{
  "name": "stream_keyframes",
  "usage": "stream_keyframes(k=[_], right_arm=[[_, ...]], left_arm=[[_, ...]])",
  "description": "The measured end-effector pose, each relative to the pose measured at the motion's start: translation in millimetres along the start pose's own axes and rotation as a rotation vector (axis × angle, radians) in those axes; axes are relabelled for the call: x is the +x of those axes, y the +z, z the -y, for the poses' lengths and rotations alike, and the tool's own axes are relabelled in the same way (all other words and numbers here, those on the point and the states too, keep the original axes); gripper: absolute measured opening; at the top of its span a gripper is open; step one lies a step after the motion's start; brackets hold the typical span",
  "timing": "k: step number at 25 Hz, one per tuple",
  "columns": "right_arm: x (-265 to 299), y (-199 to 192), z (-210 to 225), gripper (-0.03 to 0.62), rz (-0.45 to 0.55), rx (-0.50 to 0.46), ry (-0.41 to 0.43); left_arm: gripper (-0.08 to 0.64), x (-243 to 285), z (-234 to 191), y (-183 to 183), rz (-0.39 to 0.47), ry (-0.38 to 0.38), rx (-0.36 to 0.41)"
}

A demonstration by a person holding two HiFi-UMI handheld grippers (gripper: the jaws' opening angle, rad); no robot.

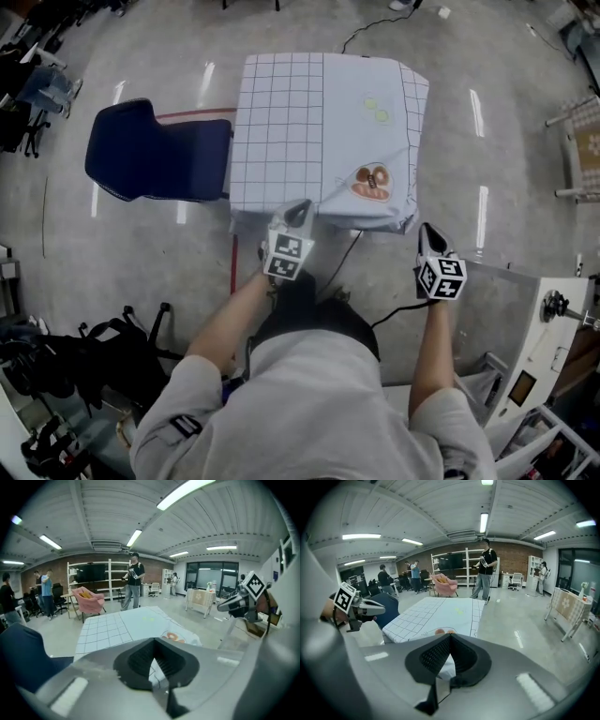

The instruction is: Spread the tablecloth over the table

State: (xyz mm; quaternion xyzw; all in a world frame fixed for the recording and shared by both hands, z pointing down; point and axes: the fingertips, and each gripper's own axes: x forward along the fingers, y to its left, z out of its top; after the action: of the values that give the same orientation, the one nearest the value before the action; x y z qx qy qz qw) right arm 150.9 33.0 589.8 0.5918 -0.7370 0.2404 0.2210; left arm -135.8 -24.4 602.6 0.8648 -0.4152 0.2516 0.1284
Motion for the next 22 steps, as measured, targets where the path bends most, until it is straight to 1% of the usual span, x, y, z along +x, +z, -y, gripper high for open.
stream_keyframes(k=[2,4,6,9,10,12,14,17,19,21,22], right_arm=[[9,-7,5,0.006,-0.024,0.011,-0.020],[19,-19,11,0.006,-0.061,0.018,-0.029],[28,-33,18,0.008,-0.104,-0.014,-0.033],[44,-56,30,0.008,-0.152,-0.062,-0.032],[50,-63,34,0.010,-0.165,-0.071,-0.030],[63,-77,45,0.064,-0.192,-0.086,-0.023],[78,-88,55,0.069,-0.213,-0.073,-0.008],[102,-103,66,0.069,-0.234,-0.027,0.024],[116,-112,73,0.071,-0.261,-0.025,0.038],[131,-121,77,0.088,-0.295,-0.034,0.052],[138,-124,77,0.110,-0.310,-0.036,0.061]], left_arm=[[0.020,15,18,0,-0.013,-0.063,0.015],[0.020,29,37,-1,-0.028,-0.105,0.024],[0.020,41,58,-2,-0.040,-0.140,0.018],[0.020,61,86,-4,-0.058,-0.177,0.041],[0.020,67,93,-6,-0.069,-0.180,0.044],[0.020,80,105,-9,-0.089,-0.179,0.032],[0.020,90,119,-14,-0.111,-0.171,0.016],[0.020,100,136,-21,-0.144,-0.154,0.010],[0.020,103,146,-22,-0.157,-0.143,0.012],[0.020,105,151,-22,-0.169,-0.129,0.010],[0.020,106,153,-23,-0.175,-0.123,0.003]])
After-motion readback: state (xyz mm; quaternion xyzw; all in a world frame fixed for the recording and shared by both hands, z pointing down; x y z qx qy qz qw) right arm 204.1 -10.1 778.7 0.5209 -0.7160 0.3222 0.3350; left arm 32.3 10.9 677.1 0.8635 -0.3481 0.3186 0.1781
